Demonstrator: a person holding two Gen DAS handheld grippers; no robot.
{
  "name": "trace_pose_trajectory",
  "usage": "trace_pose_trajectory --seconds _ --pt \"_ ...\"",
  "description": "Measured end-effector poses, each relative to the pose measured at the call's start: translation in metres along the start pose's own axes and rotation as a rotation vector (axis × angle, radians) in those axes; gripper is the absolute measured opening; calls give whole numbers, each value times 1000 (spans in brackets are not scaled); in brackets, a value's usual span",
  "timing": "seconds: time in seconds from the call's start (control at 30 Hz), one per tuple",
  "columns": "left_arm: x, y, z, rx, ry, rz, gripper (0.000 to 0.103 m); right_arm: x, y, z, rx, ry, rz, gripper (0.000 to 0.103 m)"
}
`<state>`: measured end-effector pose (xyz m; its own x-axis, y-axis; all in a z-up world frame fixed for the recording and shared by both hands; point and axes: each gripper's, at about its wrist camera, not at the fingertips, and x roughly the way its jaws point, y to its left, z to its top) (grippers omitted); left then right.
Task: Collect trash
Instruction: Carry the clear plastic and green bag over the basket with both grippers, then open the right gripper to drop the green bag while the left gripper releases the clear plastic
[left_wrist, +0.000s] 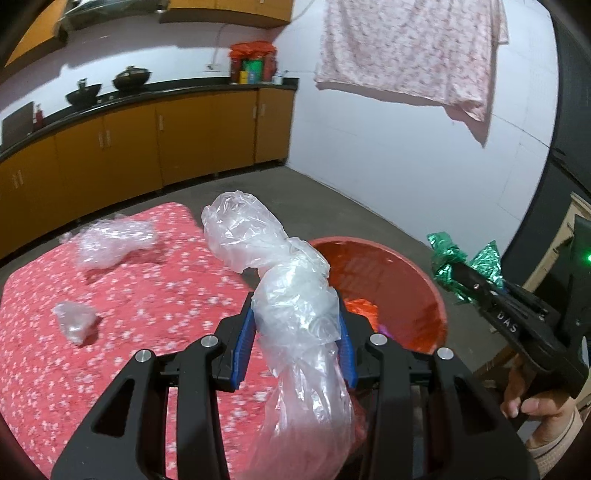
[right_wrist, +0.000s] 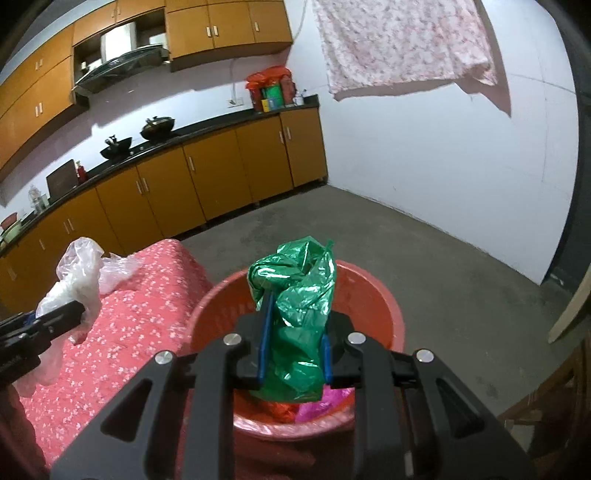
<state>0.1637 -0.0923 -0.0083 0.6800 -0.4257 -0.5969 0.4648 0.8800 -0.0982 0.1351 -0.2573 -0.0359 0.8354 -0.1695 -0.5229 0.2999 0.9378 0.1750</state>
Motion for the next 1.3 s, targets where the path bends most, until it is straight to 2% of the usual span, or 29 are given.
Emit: trace_pose_trajectory --seconds 0.23,0.57,1.3 --pt "22 -24 -3 42 36 -50 40 1 -22 -5 30 13 -16 22" --pt "43 -42 3 74 61 -97 40 4 -21 -3 46 14 -6 22" --pt "81 -59 7 85 84 -95 40 16 -18 2 8 25 19 22"
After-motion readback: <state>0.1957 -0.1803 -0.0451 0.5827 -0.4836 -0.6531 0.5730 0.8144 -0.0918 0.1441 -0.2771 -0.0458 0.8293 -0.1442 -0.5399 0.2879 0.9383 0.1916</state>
